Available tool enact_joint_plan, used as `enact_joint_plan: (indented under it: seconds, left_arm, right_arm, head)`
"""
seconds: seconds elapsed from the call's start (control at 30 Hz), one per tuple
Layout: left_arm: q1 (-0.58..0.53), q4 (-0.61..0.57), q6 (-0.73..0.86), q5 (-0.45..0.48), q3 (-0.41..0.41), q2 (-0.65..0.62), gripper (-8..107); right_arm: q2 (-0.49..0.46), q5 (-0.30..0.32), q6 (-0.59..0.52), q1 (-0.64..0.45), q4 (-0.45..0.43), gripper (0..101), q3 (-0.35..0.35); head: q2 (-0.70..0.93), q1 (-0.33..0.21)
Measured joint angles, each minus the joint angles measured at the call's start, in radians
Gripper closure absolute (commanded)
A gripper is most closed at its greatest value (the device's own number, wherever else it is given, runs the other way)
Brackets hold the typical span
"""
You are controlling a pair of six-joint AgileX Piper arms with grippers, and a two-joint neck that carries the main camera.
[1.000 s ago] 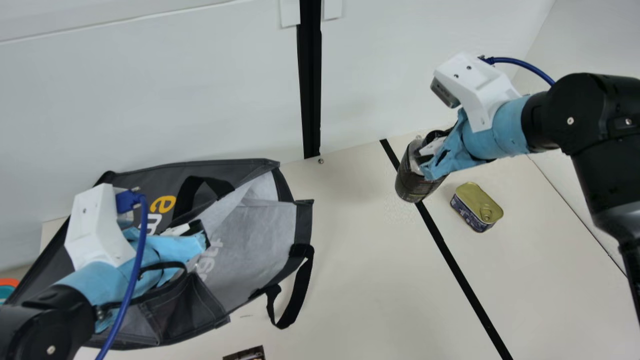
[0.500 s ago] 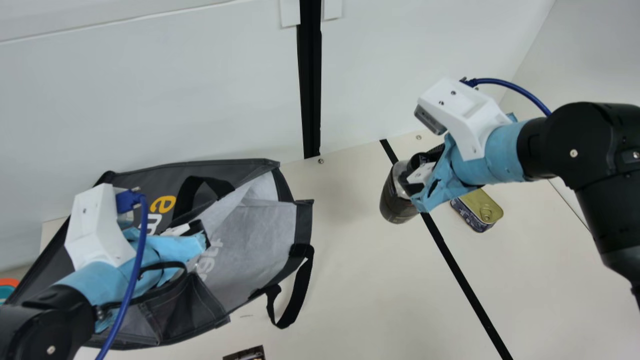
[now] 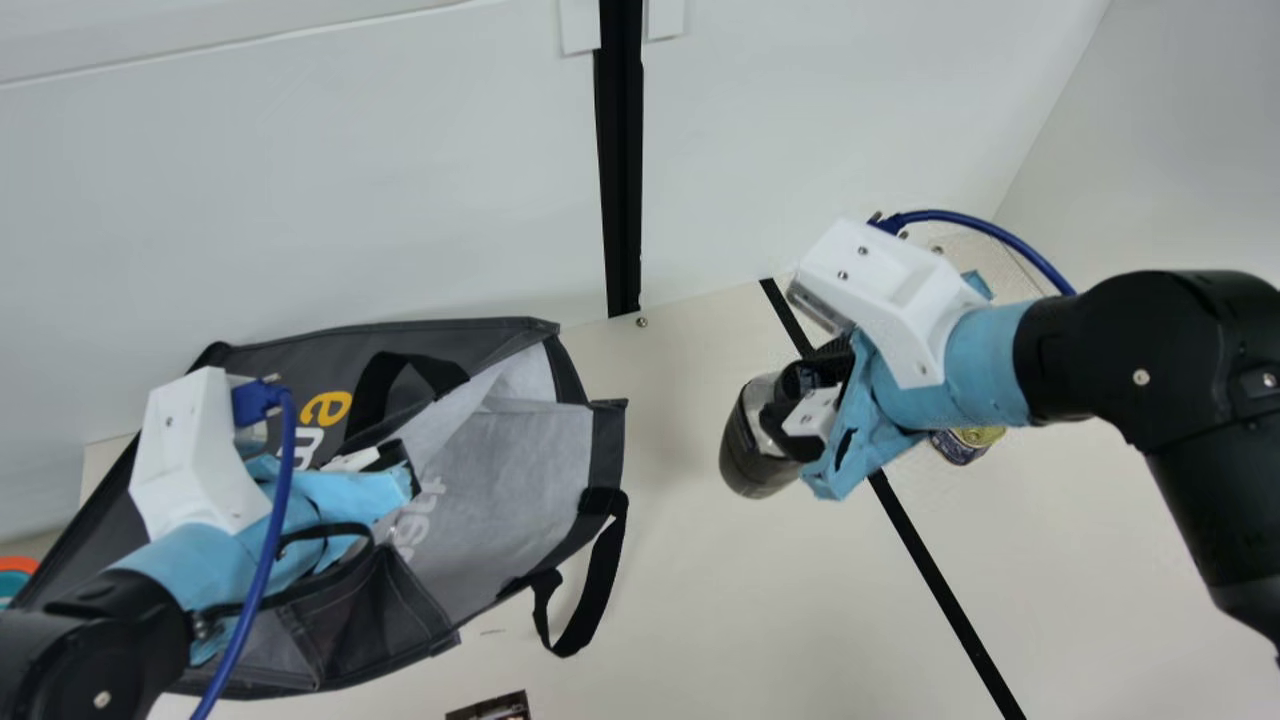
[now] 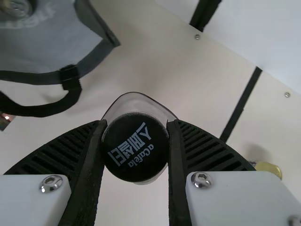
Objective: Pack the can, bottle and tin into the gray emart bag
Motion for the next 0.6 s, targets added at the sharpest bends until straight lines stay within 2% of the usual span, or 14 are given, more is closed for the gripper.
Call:
enact_joint_plan:
  seconds: [0.6]
  left_arm:
    - [0.0,0.0,0.0,0.0,0.0,0.0,89]
  right_arm:
    - [-0.081,0.0,-0.035,0.09,0.059,101,0.075]
  head:
    - [0.002,0.0]
